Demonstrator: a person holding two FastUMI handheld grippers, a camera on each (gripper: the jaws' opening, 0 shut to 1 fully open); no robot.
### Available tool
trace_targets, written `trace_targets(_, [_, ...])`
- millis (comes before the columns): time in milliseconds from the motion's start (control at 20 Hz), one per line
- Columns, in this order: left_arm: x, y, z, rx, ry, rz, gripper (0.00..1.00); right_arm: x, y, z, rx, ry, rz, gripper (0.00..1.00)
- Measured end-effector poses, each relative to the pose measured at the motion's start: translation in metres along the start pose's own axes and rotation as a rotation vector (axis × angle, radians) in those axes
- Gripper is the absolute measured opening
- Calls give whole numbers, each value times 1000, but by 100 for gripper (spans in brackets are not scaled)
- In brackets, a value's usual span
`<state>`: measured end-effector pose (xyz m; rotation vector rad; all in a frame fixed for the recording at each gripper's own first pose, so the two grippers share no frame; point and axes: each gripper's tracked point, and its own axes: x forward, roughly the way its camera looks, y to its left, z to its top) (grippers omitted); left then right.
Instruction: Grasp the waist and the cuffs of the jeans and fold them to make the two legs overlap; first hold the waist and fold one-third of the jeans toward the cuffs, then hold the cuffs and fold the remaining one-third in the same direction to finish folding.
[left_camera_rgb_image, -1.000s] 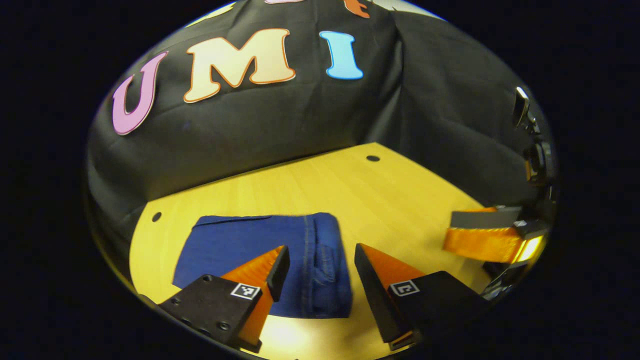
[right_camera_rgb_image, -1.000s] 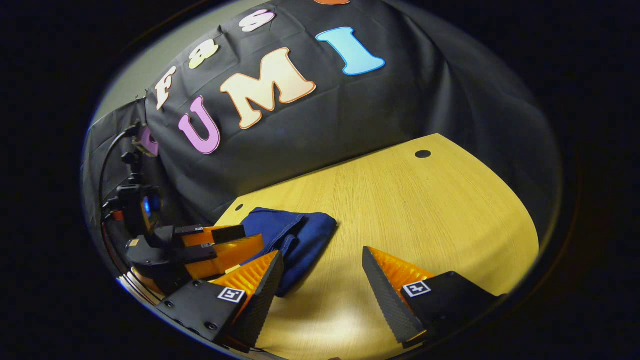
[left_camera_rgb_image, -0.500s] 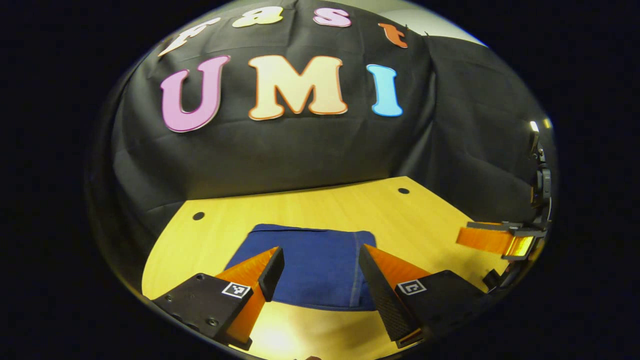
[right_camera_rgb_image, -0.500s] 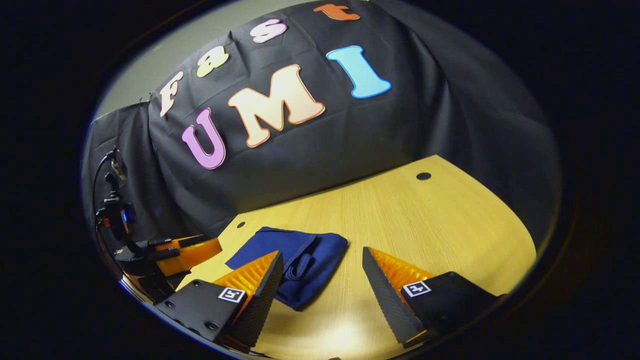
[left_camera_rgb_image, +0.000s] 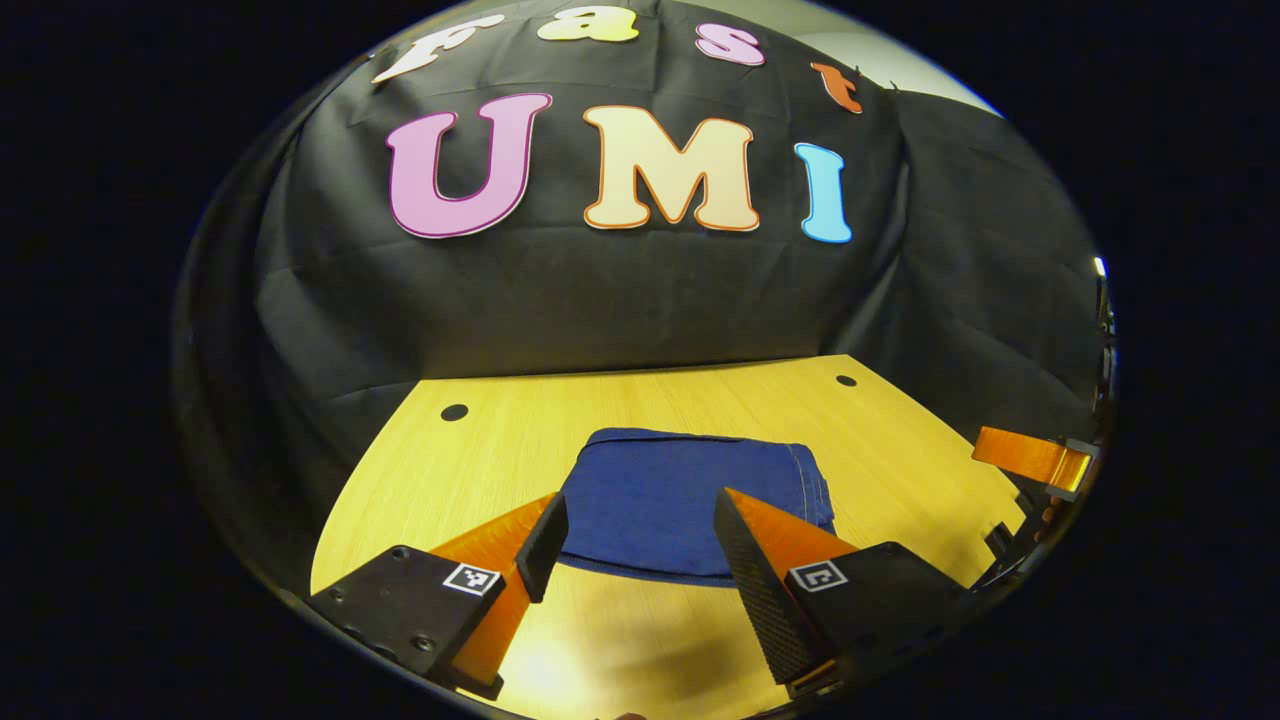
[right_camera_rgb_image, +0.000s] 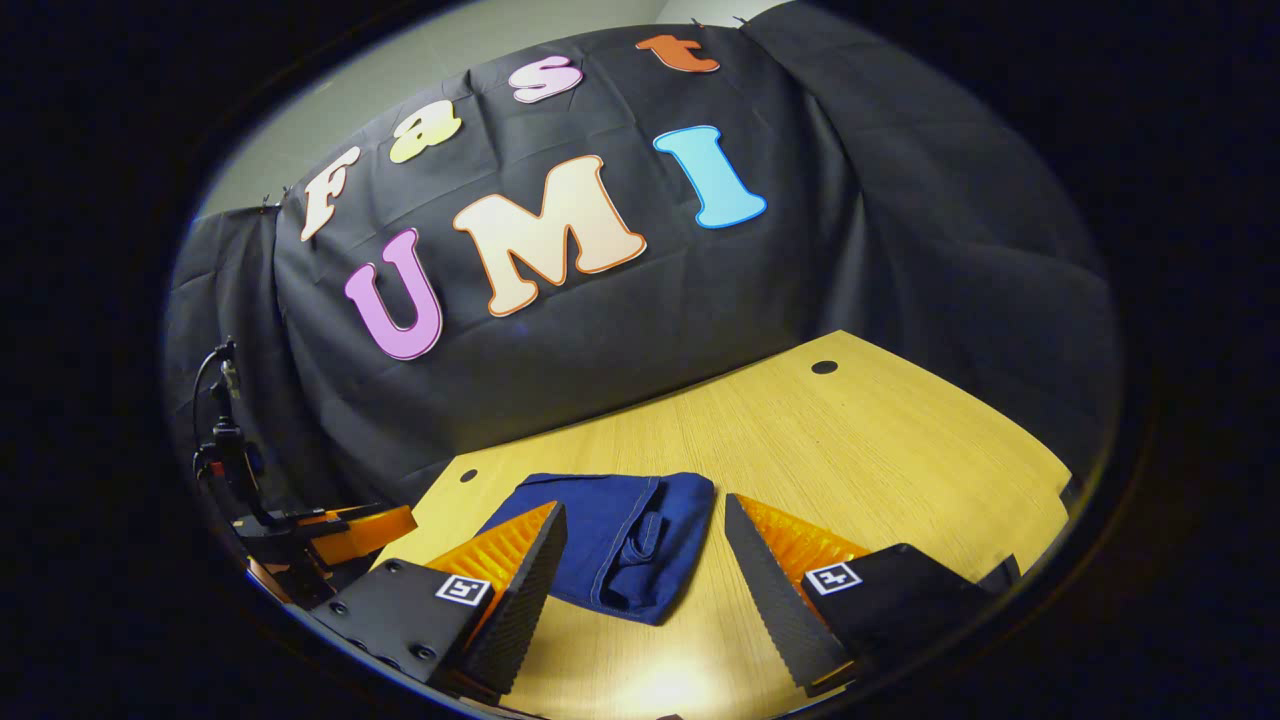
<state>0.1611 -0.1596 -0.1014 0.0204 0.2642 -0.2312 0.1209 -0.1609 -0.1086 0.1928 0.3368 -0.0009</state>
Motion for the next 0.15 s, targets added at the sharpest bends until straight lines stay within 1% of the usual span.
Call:
trace_targets(100, [-2,5,-4,-15,9,-42,92,-4,4,-6,-10,1,-33,98])
trace_targets(150, [-3,9,-5,-20,6,-50,93,-5,6,-6,-9,-6,-48,98])
